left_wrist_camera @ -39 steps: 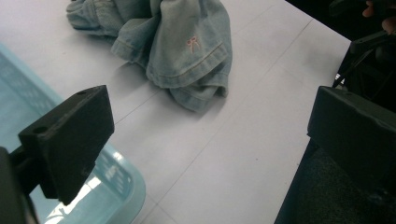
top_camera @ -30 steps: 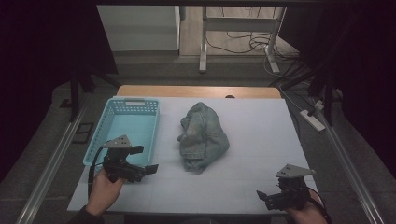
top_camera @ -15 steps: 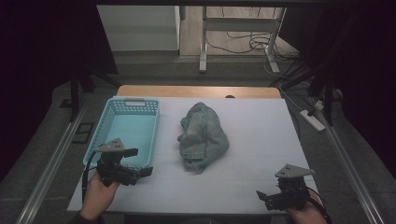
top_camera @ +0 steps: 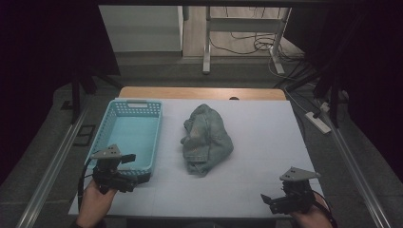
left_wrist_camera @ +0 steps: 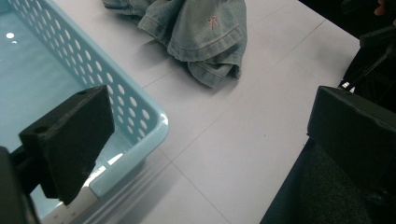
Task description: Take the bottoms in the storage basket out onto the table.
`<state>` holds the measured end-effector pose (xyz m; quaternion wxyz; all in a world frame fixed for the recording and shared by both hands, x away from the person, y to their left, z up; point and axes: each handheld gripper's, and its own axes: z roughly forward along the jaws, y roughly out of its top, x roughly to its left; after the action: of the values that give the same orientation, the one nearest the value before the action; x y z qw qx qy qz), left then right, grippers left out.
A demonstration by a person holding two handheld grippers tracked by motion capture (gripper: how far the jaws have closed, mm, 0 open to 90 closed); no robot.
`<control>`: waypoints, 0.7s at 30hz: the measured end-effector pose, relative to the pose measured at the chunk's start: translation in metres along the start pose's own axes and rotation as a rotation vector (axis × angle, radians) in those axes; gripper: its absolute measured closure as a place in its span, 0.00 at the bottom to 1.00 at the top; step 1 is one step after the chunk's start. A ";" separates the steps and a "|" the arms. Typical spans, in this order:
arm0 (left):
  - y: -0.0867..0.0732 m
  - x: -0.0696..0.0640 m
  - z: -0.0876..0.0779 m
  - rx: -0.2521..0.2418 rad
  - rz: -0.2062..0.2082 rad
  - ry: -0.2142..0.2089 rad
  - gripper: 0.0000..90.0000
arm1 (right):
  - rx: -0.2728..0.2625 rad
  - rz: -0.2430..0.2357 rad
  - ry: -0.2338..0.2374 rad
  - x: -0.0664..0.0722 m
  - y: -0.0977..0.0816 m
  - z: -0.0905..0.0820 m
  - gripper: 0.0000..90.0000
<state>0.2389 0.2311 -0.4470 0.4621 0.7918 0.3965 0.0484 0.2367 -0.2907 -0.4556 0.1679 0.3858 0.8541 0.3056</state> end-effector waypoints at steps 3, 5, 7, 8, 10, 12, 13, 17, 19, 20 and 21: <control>-0.002 0.000 -0.002 -0.005 -0.005 0.004 0.01 | 0.001 0.000 0.000 0.000 0.000 0.000 0.00; -0.004 0.001 -0.004 -0.009 -0.010 0.005 0.01 | 0.002 -0.001 0.001 0.000 0.000 0.000 0.00; -0.006 0.001 -0.006 -0.012 -0.017 0.006 0.01 | 0.002 -0.001 0.001 0.000 0.000 0.000 0.00; -0.006 0.001 -0.006 -0.012 -0.017 0.006 0.01 | 0.002 -0.001 0.001 0.000 0.000 0.000 0.00; -0.008 0.002 -0.008 -0.015 -0.022 0.007 0.01 | 0.003 -0.002 0.001 0.000 0.000 0.000 0.00; -0.011 0.003 -0.010 -0.019 -0.031 0.008 0.01 | 0.003 -0.001 0.001 0.000 0.000 0.000 0.00; -0.012 0.003 -0.011 -0.021 -0.035 0.006 0.01 | 0.003 0.000 0.001 0.000 0.000 0.000 0.00; -0.017 0.004 -0.015 -0.026 -0.046 0.007 0.01 | 0.004 -0.001 0.001 0.000 0.000 0.000 0.00; -0.019 0.004 -0.017 -0.028 -0.053 0.009 0.01 | 0.005 -0.001 0.000 0.000 0.000 0.000 0.00; -0.020 0.005 -0.018 -0.030 -0.055 0.010 0.01 | 0.006 -0.001 0.000 0.000 0.000 0.000 0.00; -0.021 0.005 -0.019 -0.033 -0.060 0.009 0.01 | 0.004 0.000 0.000 0.000 0.000 0.000 0.00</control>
<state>0.2214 0.2531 -0.4533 0.4746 0.7716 0.4212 0.0447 0.2370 -0.2904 -0.4558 0.1671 0.3861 0.8549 0.3037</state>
